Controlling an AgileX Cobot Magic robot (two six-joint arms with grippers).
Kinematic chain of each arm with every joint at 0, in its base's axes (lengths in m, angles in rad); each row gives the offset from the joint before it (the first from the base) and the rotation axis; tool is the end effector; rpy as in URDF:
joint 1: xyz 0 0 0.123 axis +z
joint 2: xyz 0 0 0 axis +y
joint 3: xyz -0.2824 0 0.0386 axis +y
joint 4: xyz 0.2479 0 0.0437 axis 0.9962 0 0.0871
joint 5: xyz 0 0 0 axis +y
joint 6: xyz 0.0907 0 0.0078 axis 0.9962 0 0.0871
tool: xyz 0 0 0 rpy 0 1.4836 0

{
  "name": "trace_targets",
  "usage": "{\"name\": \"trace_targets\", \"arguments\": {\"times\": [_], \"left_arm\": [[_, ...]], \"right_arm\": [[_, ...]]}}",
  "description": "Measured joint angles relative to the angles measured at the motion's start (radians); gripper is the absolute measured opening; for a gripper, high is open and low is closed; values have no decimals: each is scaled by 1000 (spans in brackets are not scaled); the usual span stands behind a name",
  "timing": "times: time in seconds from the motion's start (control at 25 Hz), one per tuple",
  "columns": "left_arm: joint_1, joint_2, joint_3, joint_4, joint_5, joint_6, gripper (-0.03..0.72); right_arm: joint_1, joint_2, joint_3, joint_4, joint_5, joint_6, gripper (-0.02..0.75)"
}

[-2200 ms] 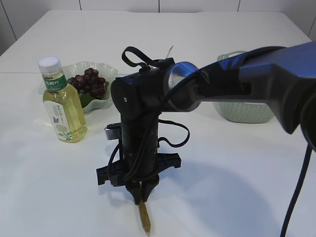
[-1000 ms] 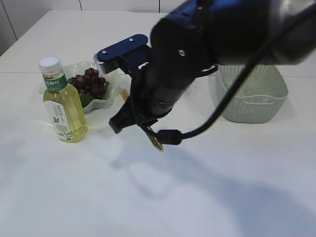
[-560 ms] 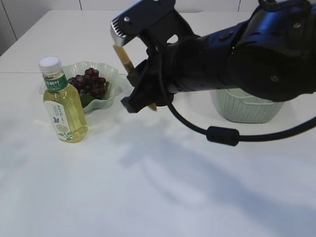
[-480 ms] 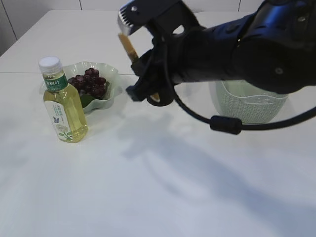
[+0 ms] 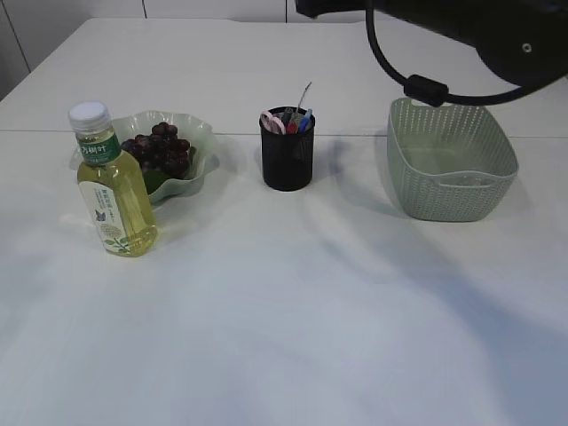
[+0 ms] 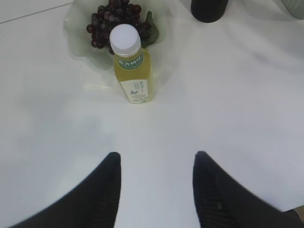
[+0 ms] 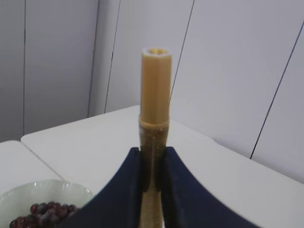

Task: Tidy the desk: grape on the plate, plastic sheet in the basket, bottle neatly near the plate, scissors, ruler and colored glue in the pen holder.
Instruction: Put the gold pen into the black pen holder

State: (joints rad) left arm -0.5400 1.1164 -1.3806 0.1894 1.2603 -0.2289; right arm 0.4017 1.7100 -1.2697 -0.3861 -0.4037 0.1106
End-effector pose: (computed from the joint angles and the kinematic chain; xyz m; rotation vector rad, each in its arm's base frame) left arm 0.1747 -0.0857 0.4302 0.3755 2.4272 -0.0879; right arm 0.3724 0.1728 0.3332 -0.6050 1.4294 0.2371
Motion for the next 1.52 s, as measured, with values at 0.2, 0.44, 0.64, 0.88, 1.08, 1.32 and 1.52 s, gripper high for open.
{"name": "trace_targets", "arguments": {"times": [0.2,0.44,0.64,0.88,1.08,1.32,1.52], "left_arm": [[0,0,0,0,-31,0,363],[0,0,0,14,-52,0,363],[0,0,0,44,-52,0,363],[0,16,0,53,-52,0,363],[0,57,0,53,-54,0,363],[0,80,0,53,-54,0,362],[0,80,0,53,-54,0,363]], "right_arm": [[-31,109,-68,25,-107,-2,108],[-32,271,-177,66,-175,-4,108],[-32,414,-302,103,-183,-4,108],[-32,534,-404,112,-91,-6,108],[-32,558,-413,113,-50,-35,108],[-32,571,-413,114,-28,-53,108],[-32,571,-413,124,6,-56,108]]}}
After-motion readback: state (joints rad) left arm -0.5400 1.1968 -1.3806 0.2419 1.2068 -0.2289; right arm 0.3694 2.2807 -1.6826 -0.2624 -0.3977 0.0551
